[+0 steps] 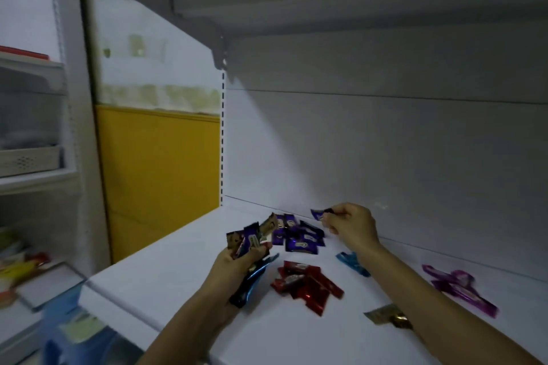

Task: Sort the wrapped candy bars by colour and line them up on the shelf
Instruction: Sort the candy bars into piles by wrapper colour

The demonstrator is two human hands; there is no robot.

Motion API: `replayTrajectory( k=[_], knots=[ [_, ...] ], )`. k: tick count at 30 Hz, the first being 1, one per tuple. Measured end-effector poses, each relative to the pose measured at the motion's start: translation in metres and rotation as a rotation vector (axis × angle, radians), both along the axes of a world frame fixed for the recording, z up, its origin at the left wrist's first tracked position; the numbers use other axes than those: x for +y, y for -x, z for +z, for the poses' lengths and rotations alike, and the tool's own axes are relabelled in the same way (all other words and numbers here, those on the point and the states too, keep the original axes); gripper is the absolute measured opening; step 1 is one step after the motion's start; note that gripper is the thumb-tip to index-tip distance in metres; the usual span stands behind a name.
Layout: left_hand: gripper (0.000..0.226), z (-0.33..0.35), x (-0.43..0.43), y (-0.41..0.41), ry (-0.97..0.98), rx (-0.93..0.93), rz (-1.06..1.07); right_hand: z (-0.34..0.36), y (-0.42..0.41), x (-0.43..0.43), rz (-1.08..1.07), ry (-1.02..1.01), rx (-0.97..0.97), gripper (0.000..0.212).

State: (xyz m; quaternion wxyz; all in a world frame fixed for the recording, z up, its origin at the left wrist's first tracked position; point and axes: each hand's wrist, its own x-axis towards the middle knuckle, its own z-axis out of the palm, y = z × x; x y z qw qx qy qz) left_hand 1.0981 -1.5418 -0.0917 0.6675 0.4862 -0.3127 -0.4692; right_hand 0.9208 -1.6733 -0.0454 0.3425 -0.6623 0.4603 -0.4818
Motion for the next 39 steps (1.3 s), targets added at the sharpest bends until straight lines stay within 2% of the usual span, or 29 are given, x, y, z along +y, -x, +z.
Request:
replayTrajectory(
  k=[2,5,9,11,12,14,16,17,20,23,26,30,33,39],
  knots=[
    [0.031,-0.001,-0.002,-0.003,-0.014,0.010,0.000,-0.002,-0.016,-0.011,-0.036,0.119,0.132,0.002],
    [0.024,0.000,-0.004,-0.002,-0.032,0.016,-0.032,-0.011,-0.035,-0.024,-0.019,0.253,0.340,0.009],
    [0.013,0.000,-0.004,-0.006,-0.040,0.040,-0.046,-0.029,-0.044,-0.034,0.173,0.196,0.686,0.019],
    [0.011,0.000,-0.004,-0.006,-0.035,0.037,-0.053,-0.029,-0.044,-0.033,0.214,0.180,0.745,0.022],
    [0.011,-0.001,-0.005,-0.006,-0.029,0.034,-0.058,-0.028,-0.044,-0.031,0.198,0.195,0.713,0.021],
    [0.014,-0.001,-0.006,-0.006,-0.027,0.032,-0.064,-0.021,-0.045,-0.021,0.198,0.162,0.480,0.031],
    [0.017,-0.002,-0.007,-0.007,-0.029,0.029,-0.058,-0.009,-0.046,-0.006,0.339,0.018,0.221,0.038],
    [0.017,-0.002,-0.008,-0.007,-0.025,0.019,-0.061,-0.005,-0.046,0.003,0.439,-0.049,0.139,0.031],
    [0.016,-0.003,-0.007,-0.006,-0.015,-0.034,-0.079,-0.003,-0.045,0.018,0.597,-0.061,0.095,0.007],
    [0.012,-0.002,-0.005,-0.004,-0.003,-0.046,-0.091,-0.006,-0.041,0.024,0.547,-0.090,-0.030,0.004],
    [0.014,-0.001,-0.004,-0.004,-0.019,-0.029,-0.067,-0.007,-0.031,0.025,0.453,-0.151,-0.145,0.010],
    [0.007,-0.001,-0.002,-0.003,-0.020,-0.050,-0.055,-0.006,-0.005,0.033,0.377,-0.041,-0.103,0.005],
    [0.006,-0.004,-0.001,-0.002,0.012,-0.083,-0.058,-0.007,0.025,0.045,0.334,0.141,0.037,0.008],
    [0.019,-0.004,0.002,0.003,0.024,-0.208,-0.037,-0.024,0.092,0.068,0.172,0.485,0.391,0.018]
  ],
)
